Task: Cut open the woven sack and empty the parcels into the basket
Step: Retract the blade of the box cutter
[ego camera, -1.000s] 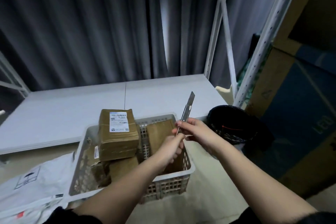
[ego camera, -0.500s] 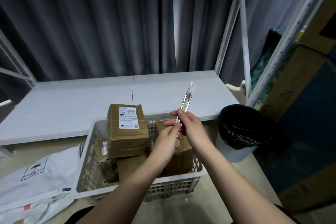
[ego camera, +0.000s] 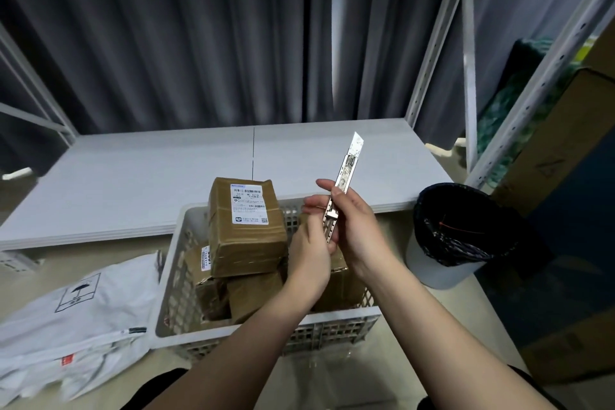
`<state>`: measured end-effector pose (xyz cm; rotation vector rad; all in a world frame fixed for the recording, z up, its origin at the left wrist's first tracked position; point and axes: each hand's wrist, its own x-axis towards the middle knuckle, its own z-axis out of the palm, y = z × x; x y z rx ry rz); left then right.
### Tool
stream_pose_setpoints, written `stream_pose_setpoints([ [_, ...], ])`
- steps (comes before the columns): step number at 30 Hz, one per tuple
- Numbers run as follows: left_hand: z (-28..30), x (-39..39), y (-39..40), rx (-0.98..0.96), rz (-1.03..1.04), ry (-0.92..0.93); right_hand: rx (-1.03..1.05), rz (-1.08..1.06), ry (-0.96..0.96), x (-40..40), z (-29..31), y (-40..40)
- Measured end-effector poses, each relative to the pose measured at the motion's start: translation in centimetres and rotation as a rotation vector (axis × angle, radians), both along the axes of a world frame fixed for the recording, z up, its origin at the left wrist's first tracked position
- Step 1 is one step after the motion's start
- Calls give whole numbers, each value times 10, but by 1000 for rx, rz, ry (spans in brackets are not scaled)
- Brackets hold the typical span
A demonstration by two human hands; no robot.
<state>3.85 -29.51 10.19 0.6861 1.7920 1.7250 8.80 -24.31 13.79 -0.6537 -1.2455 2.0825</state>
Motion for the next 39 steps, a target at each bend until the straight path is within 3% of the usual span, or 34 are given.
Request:
stream_pose_setpoints([
  [14, 15, -1, -6, -51, -40, -405, -57, 328, -118, 0, -27, -4],
  [19, 21, -5, -11, -128, -117, -350, -6, 347, -81, 4, -24, -1],
  [25, 24, -11, -14, -95, -247, -391, -181, 413, 2, 5, -26, 0],
  [31, 19, -12, -15, -87, -231, -421, -221, 399, 54, -1, -37, -1],
  [35, 14, -16, -12, -93, -224, -394, -145, 329, 3, 2, -31, -7],
  [39, 28, -21, -20, 5, -379, -479, -51, 293, -44, 9, -16, -1],
])
